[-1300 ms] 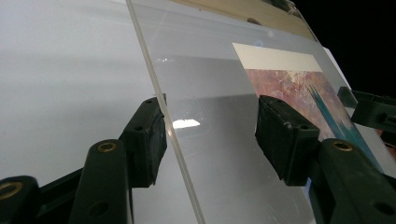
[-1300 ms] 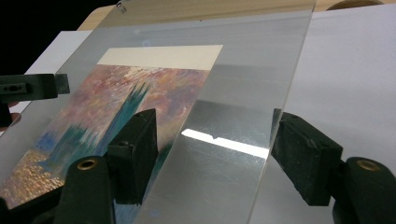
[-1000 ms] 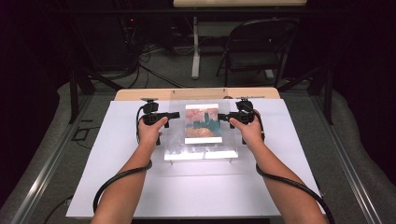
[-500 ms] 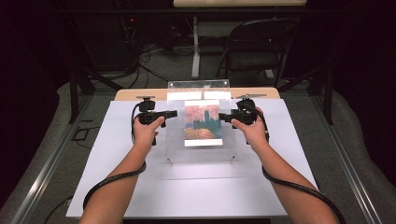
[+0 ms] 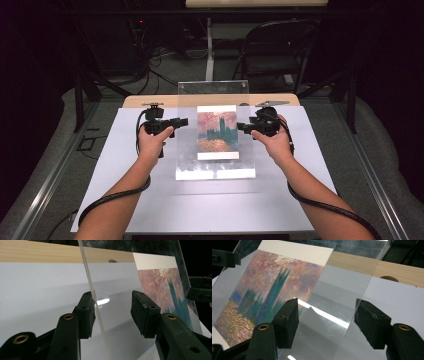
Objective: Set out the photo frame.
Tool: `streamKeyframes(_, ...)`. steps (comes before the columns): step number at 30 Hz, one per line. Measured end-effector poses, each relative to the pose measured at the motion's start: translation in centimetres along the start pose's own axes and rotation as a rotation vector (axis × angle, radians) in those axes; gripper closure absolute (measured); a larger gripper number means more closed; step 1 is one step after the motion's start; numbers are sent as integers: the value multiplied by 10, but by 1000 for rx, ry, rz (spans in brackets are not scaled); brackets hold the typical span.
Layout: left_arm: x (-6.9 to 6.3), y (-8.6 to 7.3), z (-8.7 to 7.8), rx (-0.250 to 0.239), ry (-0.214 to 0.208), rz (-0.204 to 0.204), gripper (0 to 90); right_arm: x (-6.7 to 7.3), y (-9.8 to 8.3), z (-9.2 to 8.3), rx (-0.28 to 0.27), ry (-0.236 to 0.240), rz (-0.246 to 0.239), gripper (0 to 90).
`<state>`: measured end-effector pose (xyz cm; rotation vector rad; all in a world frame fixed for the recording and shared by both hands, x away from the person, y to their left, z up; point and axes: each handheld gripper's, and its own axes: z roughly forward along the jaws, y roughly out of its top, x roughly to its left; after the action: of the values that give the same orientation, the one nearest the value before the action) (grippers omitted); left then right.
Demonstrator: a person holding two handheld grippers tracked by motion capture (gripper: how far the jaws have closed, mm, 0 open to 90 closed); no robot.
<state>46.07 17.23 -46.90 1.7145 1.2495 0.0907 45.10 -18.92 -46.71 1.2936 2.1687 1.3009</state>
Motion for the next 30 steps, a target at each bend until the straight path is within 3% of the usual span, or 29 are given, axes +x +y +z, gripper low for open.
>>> streamKeyframes(15, -11, -5, -22, -27, -27, 46, 591, 11, -2, -22, -33, -5, -29, 441)
streamKeyframes(30, -27, -16, -43, -69, -23, 110, 612, 20, -5, -45, -59, 3, -66, 517)
